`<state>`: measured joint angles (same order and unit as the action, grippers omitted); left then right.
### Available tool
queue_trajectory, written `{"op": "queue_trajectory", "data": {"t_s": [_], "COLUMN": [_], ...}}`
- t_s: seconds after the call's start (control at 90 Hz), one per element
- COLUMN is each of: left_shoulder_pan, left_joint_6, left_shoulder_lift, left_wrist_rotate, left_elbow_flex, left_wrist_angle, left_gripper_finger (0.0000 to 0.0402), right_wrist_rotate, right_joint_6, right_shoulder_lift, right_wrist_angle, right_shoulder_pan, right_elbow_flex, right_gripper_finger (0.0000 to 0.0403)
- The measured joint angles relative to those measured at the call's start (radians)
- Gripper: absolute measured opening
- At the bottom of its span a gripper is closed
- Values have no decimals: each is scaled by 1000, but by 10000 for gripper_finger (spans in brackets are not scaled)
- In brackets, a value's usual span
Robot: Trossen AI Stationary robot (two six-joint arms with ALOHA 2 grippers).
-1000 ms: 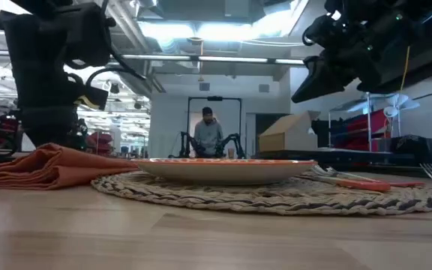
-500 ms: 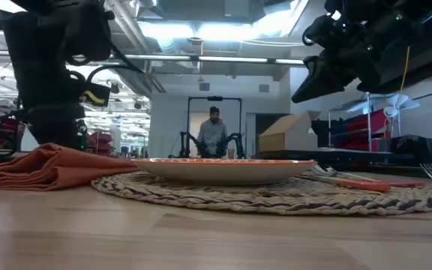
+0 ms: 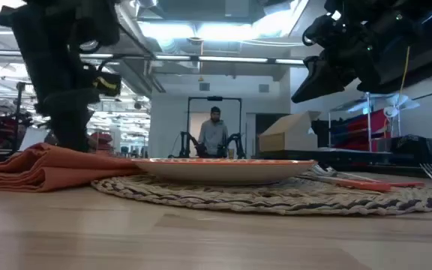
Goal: Set table place
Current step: Move the orange table napkin beside the brown woven placemat
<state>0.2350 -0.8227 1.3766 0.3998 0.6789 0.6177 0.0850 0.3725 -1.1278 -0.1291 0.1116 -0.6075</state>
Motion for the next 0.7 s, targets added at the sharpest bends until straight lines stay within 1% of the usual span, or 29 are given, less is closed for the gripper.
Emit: {"op": "queue_trajectory", "data": {"t_s": [0.133,0.311,0.467,0.567,0.7], "left_shoulder_pan": [-1,-9,-43,-82,-131], "left_joint_6": [31,60,124,177,203], "left_shoulder_lift": [-47,-89,-64,-44,-11], "left_wrist_rotate": [15,18,15,16,0], "left_elbow_flex": [32,36,25,2,-28], "left_wrist_angle": [0,-1,-48,-121,-169], "left_gripper_finger": [0,0,0,0,0], "right_wrist_rotate": [0,0,0,0,0], "right_joint_6": [0,0,0,0,0], "right_shoulder_lift": [0,0,0,0,0], "right_wrist_angle": [-1,0,1,3,3], "right_shoulder_pan": [0,0,0,0,0], "right_elbow_flex": [0,0,0,0,0], "right_gripper_finger": [0,0,0,0,0]}}
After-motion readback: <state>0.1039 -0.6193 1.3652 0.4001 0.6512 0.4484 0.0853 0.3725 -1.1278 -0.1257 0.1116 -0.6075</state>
